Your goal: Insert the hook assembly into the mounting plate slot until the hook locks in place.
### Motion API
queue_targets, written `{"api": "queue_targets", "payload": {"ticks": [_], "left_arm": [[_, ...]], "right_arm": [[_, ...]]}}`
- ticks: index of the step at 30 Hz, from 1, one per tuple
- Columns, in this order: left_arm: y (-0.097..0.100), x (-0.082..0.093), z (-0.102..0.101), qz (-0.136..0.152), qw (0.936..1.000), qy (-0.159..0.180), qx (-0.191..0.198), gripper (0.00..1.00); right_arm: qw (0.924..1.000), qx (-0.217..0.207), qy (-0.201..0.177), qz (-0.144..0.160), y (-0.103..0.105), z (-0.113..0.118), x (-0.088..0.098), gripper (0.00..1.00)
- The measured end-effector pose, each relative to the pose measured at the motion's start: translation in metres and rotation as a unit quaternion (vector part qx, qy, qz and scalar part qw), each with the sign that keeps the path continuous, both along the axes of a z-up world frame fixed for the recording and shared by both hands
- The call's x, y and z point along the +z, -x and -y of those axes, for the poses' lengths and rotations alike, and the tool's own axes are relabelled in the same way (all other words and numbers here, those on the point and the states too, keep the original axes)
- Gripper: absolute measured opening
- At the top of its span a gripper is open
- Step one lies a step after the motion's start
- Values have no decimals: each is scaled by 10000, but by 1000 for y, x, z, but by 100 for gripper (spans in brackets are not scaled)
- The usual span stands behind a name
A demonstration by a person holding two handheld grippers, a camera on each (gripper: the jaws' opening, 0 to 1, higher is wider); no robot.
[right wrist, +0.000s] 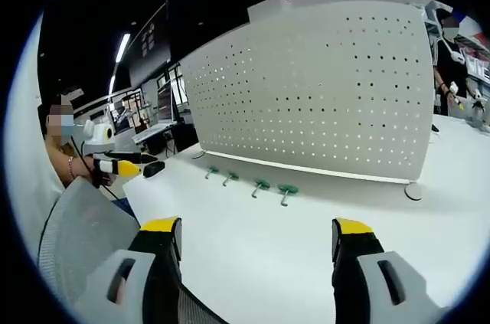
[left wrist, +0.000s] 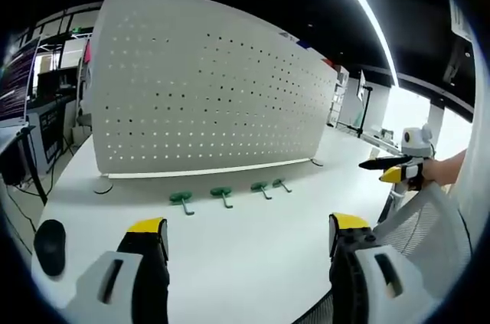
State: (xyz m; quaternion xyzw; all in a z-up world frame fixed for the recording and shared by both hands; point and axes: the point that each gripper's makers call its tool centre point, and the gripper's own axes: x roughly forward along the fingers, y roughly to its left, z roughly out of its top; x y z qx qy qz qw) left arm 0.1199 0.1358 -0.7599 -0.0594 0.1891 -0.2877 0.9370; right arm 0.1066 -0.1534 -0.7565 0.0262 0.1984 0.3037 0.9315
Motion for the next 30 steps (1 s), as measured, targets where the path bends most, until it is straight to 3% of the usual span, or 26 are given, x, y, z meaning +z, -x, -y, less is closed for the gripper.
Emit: {"api": "queue_targets", "payload": {"ticks": [30], "left_arm": [[-1, 1, -1, 35, 10000, 11, -27, 90]], "right_arm": [[10000, 71, 48, 30, -1, -5, 4, 78]]}}
